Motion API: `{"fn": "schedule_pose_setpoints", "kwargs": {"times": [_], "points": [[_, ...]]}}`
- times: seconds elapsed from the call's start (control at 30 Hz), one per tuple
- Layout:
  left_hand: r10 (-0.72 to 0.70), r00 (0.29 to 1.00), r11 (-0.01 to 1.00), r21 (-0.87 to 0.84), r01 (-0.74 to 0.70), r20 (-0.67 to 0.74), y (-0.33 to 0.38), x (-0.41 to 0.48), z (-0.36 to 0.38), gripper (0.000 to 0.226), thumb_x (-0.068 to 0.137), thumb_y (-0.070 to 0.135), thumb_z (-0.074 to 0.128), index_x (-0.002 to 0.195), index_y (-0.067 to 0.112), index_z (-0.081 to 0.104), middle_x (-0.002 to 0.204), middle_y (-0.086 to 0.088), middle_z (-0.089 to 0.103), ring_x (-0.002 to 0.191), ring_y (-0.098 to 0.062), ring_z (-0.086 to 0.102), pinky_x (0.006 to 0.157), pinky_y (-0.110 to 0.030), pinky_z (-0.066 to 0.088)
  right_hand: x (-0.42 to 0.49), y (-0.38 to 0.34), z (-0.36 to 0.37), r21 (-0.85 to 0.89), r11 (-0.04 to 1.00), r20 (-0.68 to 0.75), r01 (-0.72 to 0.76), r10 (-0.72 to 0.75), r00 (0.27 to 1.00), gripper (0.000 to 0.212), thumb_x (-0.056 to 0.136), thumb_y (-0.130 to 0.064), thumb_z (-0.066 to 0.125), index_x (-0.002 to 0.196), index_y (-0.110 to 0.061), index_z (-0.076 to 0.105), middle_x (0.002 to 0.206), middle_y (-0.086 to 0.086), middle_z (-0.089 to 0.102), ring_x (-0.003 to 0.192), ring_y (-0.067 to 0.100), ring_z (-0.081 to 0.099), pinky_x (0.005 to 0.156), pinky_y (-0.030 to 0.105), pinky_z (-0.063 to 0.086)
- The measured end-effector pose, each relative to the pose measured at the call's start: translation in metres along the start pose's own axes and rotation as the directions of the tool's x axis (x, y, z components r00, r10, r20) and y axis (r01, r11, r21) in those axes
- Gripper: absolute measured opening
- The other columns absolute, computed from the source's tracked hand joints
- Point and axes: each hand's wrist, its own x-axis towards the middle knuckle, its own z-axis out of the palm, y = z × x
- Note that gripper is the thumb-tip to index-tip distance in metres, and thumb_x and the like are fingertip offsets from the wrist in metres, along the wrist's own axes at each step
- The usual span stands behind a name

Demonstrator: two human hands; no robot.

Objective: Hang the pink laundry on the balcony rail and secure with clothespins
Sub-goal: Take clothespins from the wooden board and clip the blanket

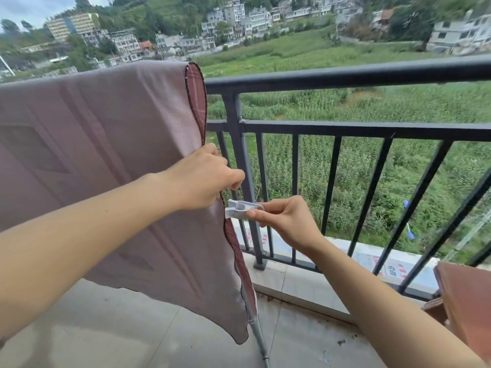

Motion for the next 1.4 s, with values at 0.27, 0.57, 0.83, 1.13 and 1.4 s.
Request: {"fn": "schedule_pose_setpoints", "kwargs": {"times": [0.27, 0.57, 0.83, 1.13, 1.4], "points": [[-0.002, 0.994, 0.994, -0.104, -0.009, -0.113, -0.002, -0.003, 0.004, 0.028, 0.071, 0.005, 0.06, 0.082, 0.025, 0.044, 0.059, 0.014, 0.033, 0.064, -0.019, 0.039, 0.07, -0.025, 0.022, 0.006, 0.004, 0.028, -0.02, 0.997, -0.094, 0.072, -0.074, 0.993, 0.034, 0.067, -0.047, 0.079, 0.084, -0.017, 0.08, 0.066, 0.013, 0.07, 0.064, 0.008, 0.048, 0.06, 0.031, 0.042], [-0.046, 0.992, 0.982, -0.187, 0.023, -0.12, 0.0, -0.004, 0.003, 0.021, 0.075, 0.008, 0.061, 0.088, 0.024, 0.058, 0.075, 0.007, 0.054, 0.07, -0.017, 0.04, 0.075, -0.026, 0.029, 0.001, 0.007, 0.03, 0.047, 0.998, -0.056, 0.05, -0.048, 0.997, 0.025, 0.075, -0.032, 0.079, 0.091, -0.013, 0.076, 0.081, 0.021, 0.072, 0.074, 0.014, 0.056, 0.069, 0.034, 0.044], [0.0, 0.99, 0.982, -0.187, -0.026, -0.139, 0.011, -0.005, 0.004, 0.023, 0.085, 0.018, 0.053, 0.106, 0.026, 0.06, 0.102, 0.008, 0.067, 0.106, -0.016, 0.051, 0.09, -0.033, 0.035, -0.016, 0.008, 0.032, -0.101, 0.995, -0.133, -0.02, 0.006, 0.991, 0.042, 0.067, -0.022, 0.086, 0.105, -0.023, 0.066, 0.087, 0.001, 0.064, 0.068, 0.007, 0.056, 0.067, 0.024, 0.052], [-0.03, 0.929, 0.781, -0.588, -0.208, -0.369, 0.111, 0.033, 0.043, 0.019, 0.088, 0.014, 0.049, 0.096, 0.019, 0.065, 0.096, 0.004, 0.067, 0.096, -0.016, 0.053, 0.08, -0.031, 0.047, -0.107, 0.057, 0.002, -0.163, 0.931, -0.491, -0.326, 0.21, 0.845, 0.025, 0.075, -0.019, 0.078, 0.097, -0.018, 0.065, 0.083, -0.002, 0.065, 0.069, 0.011, 0.057, 0.069, 0.027, 0.051], [0.196, 0.98, 0.586, -0.798, -0.14, -0.028, 0.275, 0.076, 0.077, 0.023, 0.086, 0.015, 0.049, 0.103, 0.02, 0.063, 0.114, -0.002, 0.062, 0.109, -0.024, 0.055, 0.087, -0.034, 0.047, -0.27, 0.083, -0.065, -0.076, 0.743, -0.825, -0.665, 0.327, 0.46, 0.023, 0.083, -0.025, 0.068, 0.103, -0.013, 0.069, 0.092, -0.002, 0.066, 0.085, 0.013, 0.061, 0.074, 0.024, 0.042]]}}
